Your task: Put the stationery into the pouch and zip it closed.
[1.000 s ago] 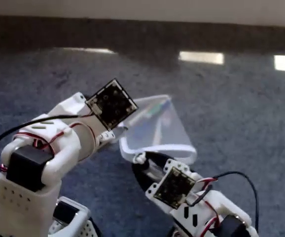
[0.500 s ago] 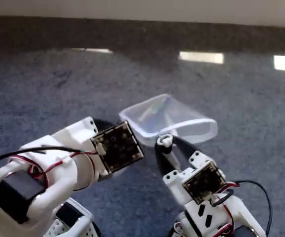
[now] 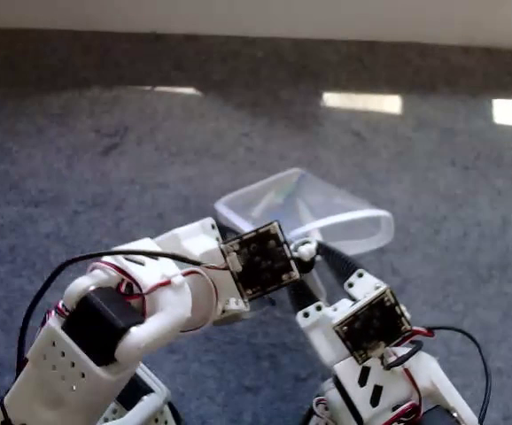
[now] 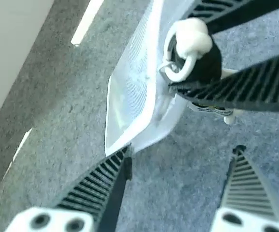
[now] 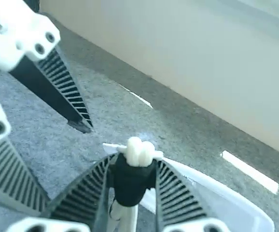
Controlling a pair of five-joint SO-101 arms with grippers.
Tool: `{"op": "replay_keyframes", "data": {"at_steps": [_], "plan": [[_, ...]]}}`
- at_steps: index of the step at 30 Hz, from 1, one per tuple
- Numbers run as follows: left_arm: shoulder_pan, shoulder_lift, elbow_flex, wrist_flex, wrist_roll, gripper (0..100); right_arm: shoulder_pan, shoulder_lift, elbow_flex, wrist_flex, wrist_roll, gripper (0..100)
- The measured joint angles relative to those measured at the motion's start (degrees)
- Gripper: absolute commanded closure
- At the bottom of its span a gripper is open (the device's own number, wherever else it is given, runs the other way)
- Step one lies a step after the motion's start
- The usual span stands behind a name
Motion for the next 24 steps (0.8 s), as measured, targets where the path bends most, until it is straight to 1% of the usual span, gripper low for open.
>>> {"op": "replay_keyframes", "data": {"at_steps": [4, 12, 15, 19, 24], "plan": [[-0.18, 0.00, 4.92, -6.86, 0.53, 71, 0.00, 0.00, 0.00, 0.00, 0.00, 99.4], [-0.18, 0.00, 11.16, -18.37, 3.34, 77, 0.00, 0.00, 0.00, 0.00, 0.00, 99.4], [-0.09, 0.00, 13.36, -21.54, 4.75, 79, 1.85, 0.00, -0.09, 0.00, 0.00, 99.4], [-0.18, 0.00, 16.18, -25.32, 5.27, 85, 5.27, 0.00, -0.09, -0.44, -1.93, 99.4], [0.09, 0.00, 17.05, -27.43, 5.27, 89, 6.07, 0.00, -0.26, -0.79, -2.29, 99.4]]}}
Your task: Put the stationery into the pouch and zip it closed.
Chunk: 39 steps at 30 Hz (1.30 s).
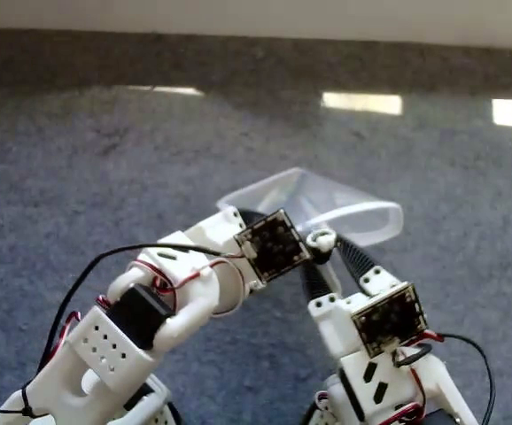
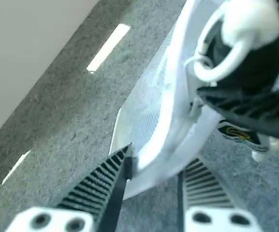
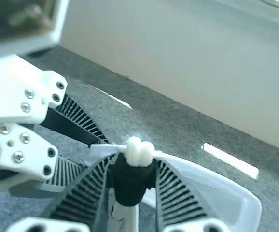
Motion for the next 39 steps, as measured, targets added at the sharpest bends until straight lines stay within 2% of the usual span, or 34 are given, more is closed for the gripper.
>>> {"op": "replay_keyframes", "data": {"at_steps": [4, 10, 15, 19, 27, 30, 35, 39], "plan": [[0.09, 0.00, 0.00, -0.18, 0.62, 89, 0.26, 0.00, -0.09, 0.00, 0.00, 99.4], [1.05, 0.09, 0.00, -1.58, 5.45, 88, 0.26, 0.00, -0.09, 0.00, 0.00, 99.4], [2.20, 0.09, 0.00, -1.67, 8.18, 76, 0.26, 0.00, -0.09, -0.09, -0.26, 99.4], [2.11, 0.09, 0.00, -2.37, 11.16, 79, 0.26, 0.00, -0.09, -0.09, -0.26, 99.4], [2.20, 0.09, 0.00, -3.43, 10.90, 80, 0.26, 0.00, -0.09, -0.09, -0.26, 99.4], [2.29, 0.09, 1.05, -4.57, 10.73, 85, 0.26, 0.00, -0.09, -0.09, -0.35, 99.4], [4.22, 0.00, 6.15, -10.90, 10.73, 93, 0.26, 0.00, -0.09, -0.09, -1.93, 99.4], [5.19, 0.00, 6.77, -12.31, 8.35, 100, 0.26, 0.00, -0.09, -0.09, -1.93, 99.4]]}}
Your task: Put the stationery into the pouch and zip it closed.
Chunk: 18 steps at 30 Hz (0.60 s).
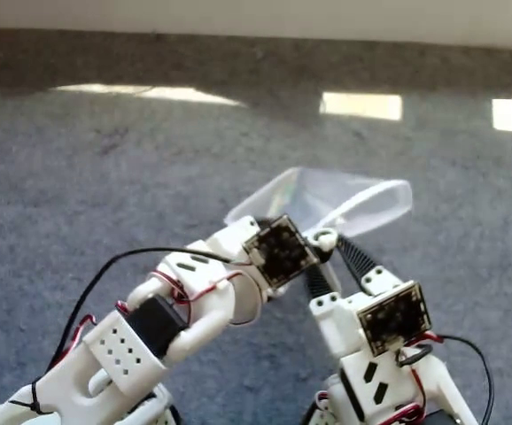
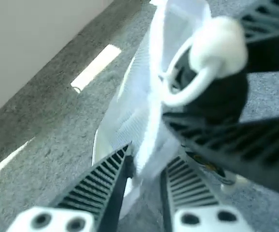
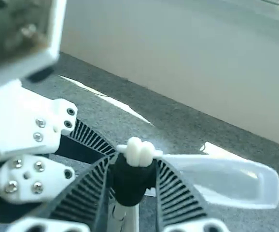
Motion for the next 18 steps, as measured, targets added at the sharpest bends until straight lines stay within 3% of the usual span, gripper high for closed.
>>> {"op": "replay_keyframes", "data": {"at_steps": [8, 18], "plan": [[-0.09, 0.00, 0.00, -0.18, -1.49, 99, 4.13, 0.53, 0.09, -4.04, -0.26, 99.4], [-2.29, -0.70, -1.85, 5.54, -1.58, 100, 9.93, 0.62, 2.46, -11.52, -0.26, 99.4]]}}
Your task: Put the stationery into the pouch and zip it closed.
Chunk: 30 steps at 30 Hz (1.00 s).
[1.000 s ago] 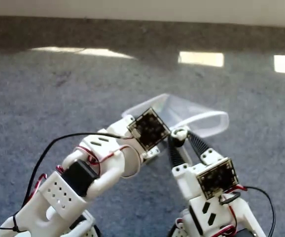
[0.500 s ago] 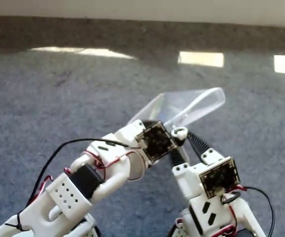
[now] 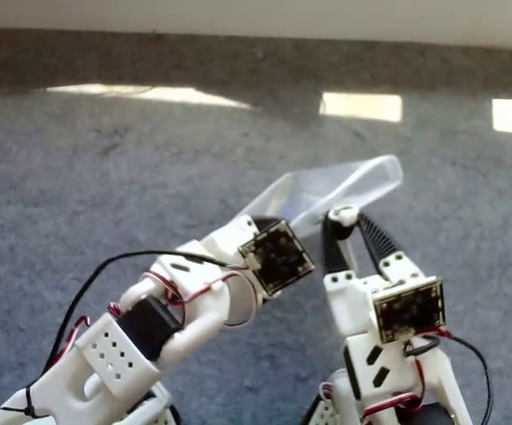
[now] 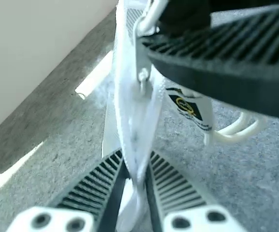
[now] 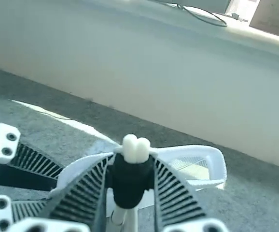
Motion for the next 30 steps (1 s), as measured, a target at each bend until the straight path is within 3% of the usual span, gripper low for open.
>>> {"op": "replay_keyframes", "data": {"at_steps": [10, 30], "plan": [[-1.32, -3.60, 0.09, 5.01, -1.41, 100, 2.20, 0.00, 3.96, -5.98, 0.00, 99.4], [-10.11, -38.07, 7.38, 28.31, -4.04, 100, 2.81, 0.00, 3.96, -6.07, 0.09, 99.4]]}}
